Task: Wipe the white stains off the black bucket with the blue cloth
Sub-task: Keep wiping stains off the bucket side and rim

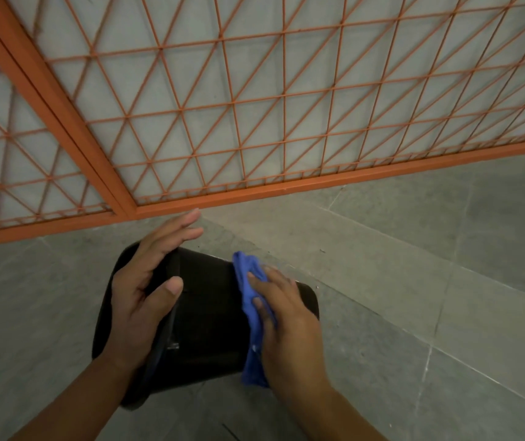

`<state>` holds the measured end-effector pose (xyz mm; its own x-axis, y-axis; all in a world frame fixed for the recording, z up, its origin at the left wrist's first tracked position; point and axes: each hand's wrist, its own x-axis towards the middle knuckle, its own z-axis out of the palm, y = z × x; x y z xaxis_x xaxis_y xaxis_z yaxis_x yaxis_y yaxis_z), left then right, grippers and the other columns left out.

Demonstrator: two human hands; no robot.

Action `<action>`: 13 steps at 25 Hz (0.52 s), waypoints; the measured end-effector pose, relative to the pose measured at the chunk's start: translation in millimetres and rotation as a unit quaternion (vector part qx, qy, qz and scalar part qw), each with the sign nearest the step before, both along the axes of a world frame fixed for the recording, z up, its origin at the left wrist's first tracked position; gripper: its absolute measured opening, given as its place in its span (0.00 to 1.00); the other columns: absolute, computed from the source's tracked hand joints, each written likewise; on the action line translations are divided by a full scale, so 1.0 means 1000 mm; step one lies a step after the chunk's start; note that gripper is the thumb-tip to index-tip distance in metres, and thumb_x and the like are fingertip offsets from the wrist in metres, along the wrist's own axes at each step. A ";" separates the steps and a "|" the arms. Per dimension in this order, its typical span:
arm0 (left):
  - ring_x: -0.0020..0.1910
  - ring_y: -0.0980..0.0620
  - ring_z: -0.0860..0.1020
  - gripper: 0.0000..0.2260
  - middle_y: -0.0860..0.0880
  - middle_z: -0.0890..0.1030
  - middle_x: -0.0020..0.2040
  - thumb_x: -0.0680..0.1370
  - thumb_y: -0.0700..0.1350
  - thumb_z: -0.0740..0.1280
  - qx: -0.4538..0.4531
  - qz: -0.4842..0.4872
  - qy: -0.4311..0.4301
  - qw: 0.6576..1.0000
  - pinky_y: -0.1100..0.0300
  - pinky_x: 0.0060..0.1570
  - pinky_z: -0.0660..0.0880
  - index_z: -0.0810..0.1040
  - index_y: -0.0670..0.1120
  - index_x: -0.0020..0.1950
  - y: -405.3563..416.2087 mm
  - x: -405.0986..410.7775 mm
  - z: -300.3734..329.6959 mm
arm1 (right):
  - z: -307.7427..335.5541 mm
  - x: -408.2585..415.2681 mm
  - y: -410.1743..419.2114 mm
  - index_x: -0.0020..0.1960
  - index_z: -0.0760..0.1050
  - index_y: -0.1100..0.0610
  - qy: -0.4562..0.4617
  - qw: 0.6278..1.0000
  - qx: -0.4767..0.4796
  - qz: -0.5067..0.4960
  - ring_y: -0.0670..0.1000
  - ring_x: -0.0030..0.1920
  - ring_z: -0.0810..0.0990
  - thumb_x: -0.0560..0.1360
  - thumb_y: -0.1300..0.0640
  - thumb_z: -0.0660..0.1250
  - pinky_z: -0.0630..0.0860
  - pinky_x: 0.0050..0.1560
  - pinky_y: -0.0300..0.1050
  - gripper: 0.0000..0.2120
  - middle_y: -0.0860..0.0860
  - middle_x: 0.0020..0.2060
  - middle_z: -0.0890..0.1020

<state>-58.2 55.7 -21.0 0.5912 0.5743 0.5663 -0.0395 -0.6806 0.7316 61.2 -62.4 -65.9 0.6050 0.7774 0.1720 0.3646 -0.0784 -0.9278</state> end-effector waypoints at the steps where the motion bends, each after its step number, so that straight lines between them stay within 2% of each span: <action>1: 0.71 0.51 0.70 0.20 0.54 0.74 0.69 0.78 0.55 0.60 -0.001 0.001 0.000 1.000 0.61 0.69 0.63 0.72 0.44 0.63 0.001 0.000 0.000 | 0.000 0.002 0.007 0.61 0.73 0.48 -0.032 0.999 0.000 0.028 0.35 0.64 0.65 0.77 0.59 0.59 0.59 0.66 0.30 0.14 0.42 0.63 0.71; 2: 0.71 0.51 0.70 0.21 0.56 0.74 0.69 0.78 0.58 0.60 -0.004 0.004 -0.002 1.000 0.62 0.69 0.63 0.73 0.45 0.63 0.001 -0.001 0.000 | -0.001 0.011 0.012 0.60 0.74 0.48 -0.036 0.999 -0.013 0.032 0.39 0.63 0.69 0.78 0.58 0.59 0.62 0.65 0.31 0.13 0.44 0.62 0.74; 3: 0.71 0.51 0.70 0.23 0.55 0.74 0.69 0.78 0.60 0.59 -0.007 0.007 -0.007 1.000 0.61 0.69 0.64 0.73 0.45 0.63 0.000 -0.001 0.000 | -0.003 0.024 0.016 0.59 0.74 0.50 -0.022 0.999 -0.032 0.014 0.42 0.59 0.73 0.78 0.57 0.59 0.65 0.59 0.28 0.12 0.45 0.58 0.77; 5: 0.70 0.48 0.70 0.24 0.49 0.75 0.68 0.78 0.61 0.59 -0.010 0.007 -0.011 1.000 0.59 0.70 0.64 0.73 0.44 0.63 -0.002 0.000 0.001 | -0.011 0.042 0.009 0.57 0.76 0.51 0.002 0.997 -0.068 -0.045 0.45 0.54 0.77 0.78 0.56 0.58 0.65 0.48 0.21 0.11 0.45 0.51 0.79; 6: 0.71 0.47 0.70 0.25 0.46 0.74 0.68 0.78 0.61 0.59 -0.009 -0.001 -0.008 1.000 0.58 0.70 0.64 0.73 0.43 0.64 -0.003 0.002 0.000 | -0.012 0.041 0.002 0.57 0.76 0.51 0.007 0.994 -0.083 -0.064 0.46 0.54 0.77 0.78 0.57 0.58 0.65 0.46 0.21 0.11 0.44 0.50 0.79; 8: 0.71 0.47 0.70 0.25 0.46 0.74 0.69 0.78 0.61 0.59 -0.007 -0.011 -0.009 1.000 0.57 0.70 0.64 0.73 0.43 0.64 -0.004 0.004 0.000 | -0.006 0.027 -0.005 0.59 0.74 0.52 0.024 0.995 -0.075 -0.054 0.46 0.59 0.73 0.78 0.59 0.58 0.63 0.49 0.21 0.13 0.44 0.54 0.76; 9: 0.71 0.48 0.69 0.24 0.48 0.73 0.69 0.78 0.61 0.59 -0.004 -0.012 -0.010 1.000 0.58 0.70 0.64 0.73 0.43 0.64 -0.002 0.005 0.000 | 0.000 0.018 -0.003 0.60 0.74 0.51 0.028 0.998 -0.055 -0.028 0.44 0.62 0.71 0.78 0.59 0.58 0.62 0.54 0.22 0.13 0.44 0.57 0.75; 11: 0.71 0.49 0.69 0.22 0.49 0.73 0.69 0.78 0.58 0.60 -0.006 -0.008 -0.007 1.000 0.60 0.70 0.63 0.73 0.44 0.64 0.003 0.006 0.000 | 0.006 0.010 0.007 0.61 0.73 0.49 -0.016 0.999 -0.035 0.038 0.43 0.64 0.69 0.78 0.58 0.58 0.63 0.65 0.33 0.14 0.44 0.62 0.73; 13: 0.71 0.50 0.69 0.18 0.45 0.73 0.69 0.76 0.50 0.61 -0.020 0.003 -0.010 1.000 0.60 0.70 0.63 0.72 0.44 0.64 0.006 0.005 -0.001 | 0.003 0.025 0.017 0.60 0.74 0.50 -0.018 0.998 -0.039 0.035 0.44 0.60 0.73 0.78 0.57 0.58 0.68 0.64 0.42 0.13 0.46 0.60 0.77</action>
<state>-53.5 61.3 -21.7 0.5760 0.6001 0.5551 -0.0509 -0.6514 0.7570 86.3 -45.4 -62.7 0.5436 0.8294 0.1290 0.4041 -0.1239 -0.9063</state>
